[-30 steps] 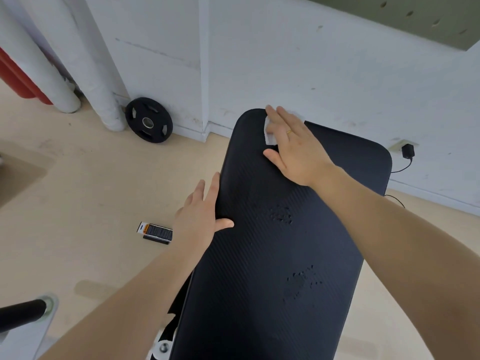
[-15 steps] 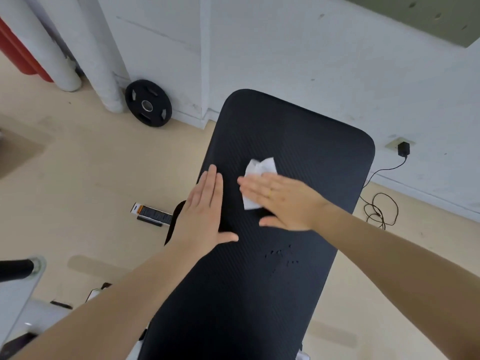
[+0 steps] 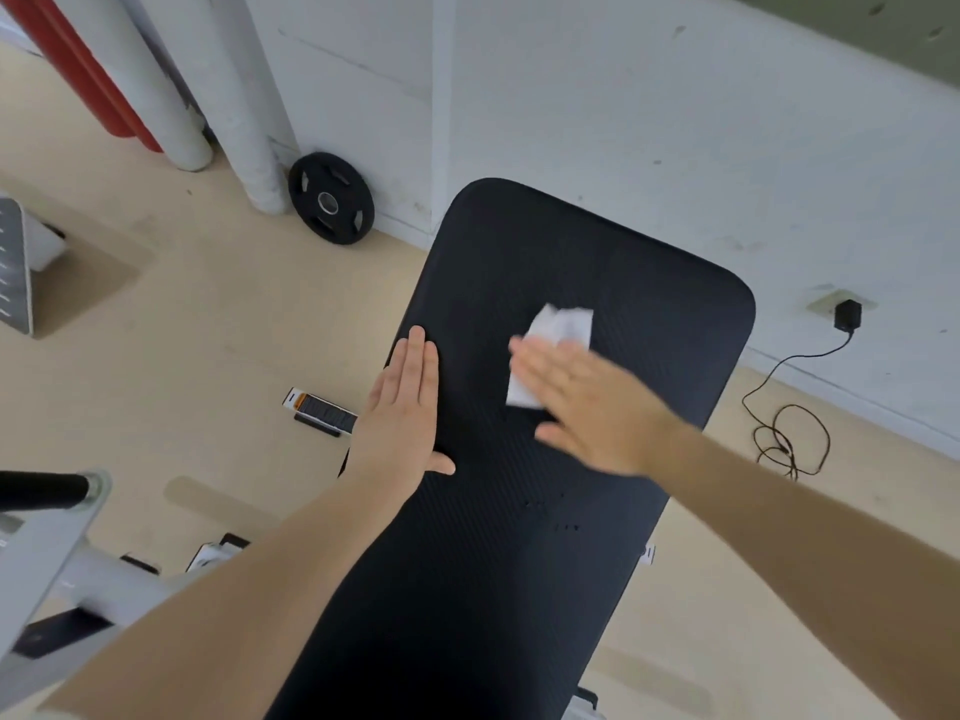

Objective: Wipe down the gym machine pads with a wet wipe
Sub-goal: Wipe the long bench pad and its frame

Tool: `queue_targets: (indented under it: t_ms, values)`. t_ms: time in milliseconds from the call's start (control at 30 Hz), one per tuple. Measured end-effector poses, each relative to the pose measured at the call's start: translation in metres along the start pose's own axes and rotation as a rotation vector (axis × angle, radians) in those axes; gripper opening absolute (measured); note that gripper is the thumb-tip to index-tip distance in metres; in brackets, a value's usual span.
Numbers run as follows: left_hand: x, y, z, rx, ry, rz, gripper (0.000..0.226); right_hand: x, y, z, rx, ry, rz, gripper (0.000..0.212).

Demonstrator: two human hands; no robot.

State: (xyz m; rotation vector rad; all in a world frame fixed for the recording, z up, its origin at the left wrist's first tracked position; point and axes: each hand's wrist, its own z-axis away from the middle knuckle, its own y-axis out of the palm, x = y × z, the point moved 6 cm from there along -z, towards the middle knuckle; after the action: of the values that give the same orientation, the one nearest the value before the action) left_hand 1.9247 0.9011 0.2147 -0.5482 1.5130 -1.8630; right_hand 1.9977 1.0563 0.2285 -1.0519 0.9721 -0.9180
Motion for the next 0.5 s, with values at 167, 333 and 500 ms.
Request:
queue_targets:
  t_ms: [167,333,500]
  values:
    - [-0.002,0.002,0.003,0.061,-0.002,0.038,0.130,0.046,0.029,0.034,0.071,-0.188,-0.007,0.074]
    - [0.000,0.005,0.000,0.071,-0.013,0.019,0.129,-0.031,0.003,0.000,-0.065,0.035,0.015,0.072]
    - [-0.002,0.001,0.004,0.082,-0.030,-0.017,0.130,-0.098,-0.032,-0.014,-0.144,0.407,-0.125,0.071]
